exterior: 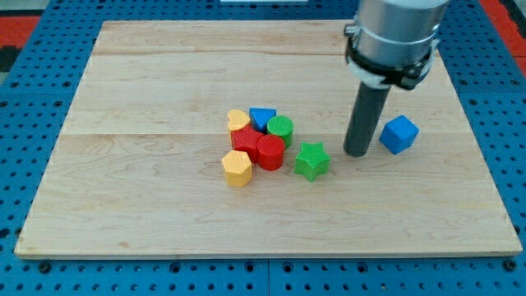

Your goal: Push the green star into red circle

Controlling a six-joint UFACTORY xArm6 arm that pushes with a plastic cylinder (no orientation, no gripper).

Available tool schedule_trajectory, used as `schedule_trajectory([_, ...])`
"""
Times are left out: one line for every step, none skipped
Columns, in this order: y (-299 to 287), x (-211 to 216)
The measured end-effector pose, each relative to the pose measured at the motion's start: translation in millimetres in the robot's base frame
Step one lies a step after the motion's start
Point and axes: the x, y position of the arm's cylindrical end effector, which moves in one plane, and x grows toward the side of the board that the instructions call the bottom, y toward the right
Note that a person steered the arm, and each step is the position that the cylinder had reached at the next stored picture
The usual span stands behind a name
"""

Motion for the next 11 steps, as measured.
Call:
schedule_trajectory([-41,48])
schedule_trajectory([-29,45])
schedule_trajectory([-38,-10])
schedule_trajectory([-48,-58])
schedule_trajectory([-59,-96])
schedule_trajectory([-76,-123])
schedule_trajectory([-77,-117])
schedule_trajectory([-65,-96])
schedule_trajectory([-65,-74])
schedule_trajectory([-65,-92])
schedule_trajectory([-77,-105])
